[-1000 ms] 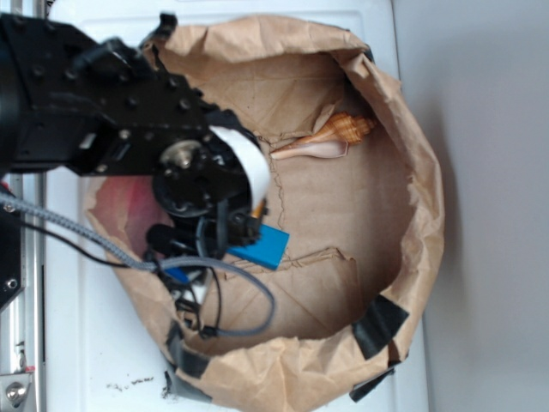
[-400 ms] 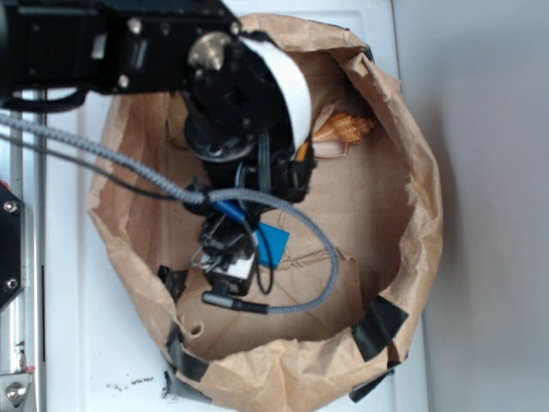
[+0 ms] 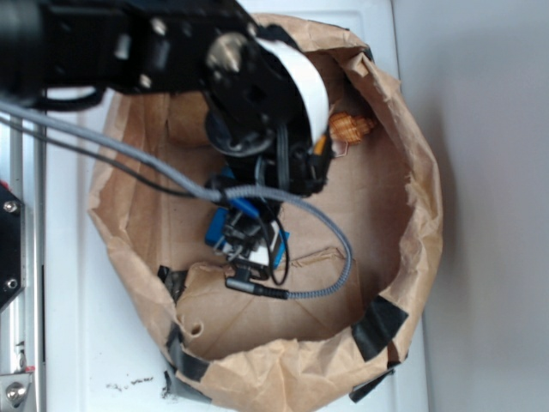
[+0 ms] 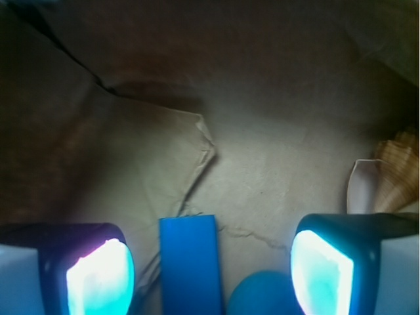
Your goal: Grab the blue block.
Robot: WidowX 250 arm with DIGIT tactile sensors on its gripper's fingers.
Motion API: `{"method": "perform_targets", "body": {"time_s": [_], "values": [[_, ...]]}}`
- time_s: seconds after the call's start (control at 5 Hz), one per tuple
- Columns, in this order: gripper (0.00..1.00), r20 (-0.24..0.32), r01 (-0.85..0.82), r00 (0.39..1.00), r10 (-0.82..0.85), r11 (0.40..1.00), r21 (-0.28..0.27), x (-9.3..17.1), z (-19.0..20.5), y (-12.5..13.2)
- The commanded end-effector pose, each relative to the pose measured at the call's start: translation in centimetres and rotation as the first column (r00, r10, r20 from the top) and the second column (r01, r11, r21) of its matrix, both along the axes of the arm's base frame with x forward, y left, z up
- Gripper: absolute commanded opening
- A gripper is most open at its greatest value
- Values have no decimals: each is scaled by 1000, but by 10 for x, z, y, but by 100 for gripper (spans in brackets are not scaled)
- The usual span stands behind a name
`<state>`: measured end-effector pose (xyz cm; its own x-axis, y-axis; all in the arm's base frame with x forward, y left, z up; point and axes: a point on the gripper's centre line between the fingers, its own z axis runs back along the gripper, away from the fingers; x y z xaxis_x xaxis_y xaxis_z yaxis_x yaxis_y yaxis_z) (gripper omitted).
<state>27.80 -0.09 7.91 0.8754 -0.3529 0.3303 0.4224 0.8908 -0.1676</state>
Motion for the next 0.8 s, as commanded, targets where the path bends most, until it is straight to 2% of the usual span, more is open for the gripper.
{"method": "perform_targets", "body": {"time_s": [0.0, 0.2, 0.4, 0.6], "values": [[100, 16, 29, 999, -32, 991, 133, 13, -13, -22], [100, -41, 90, 996, -84, 983, 163, 4, -29, -34], [100, -71, 145, 988, -134, 972, 185, -14, -40, -38], [100, -111, 178, 981, -158, 962, 205, -29, -51, -34]]}}
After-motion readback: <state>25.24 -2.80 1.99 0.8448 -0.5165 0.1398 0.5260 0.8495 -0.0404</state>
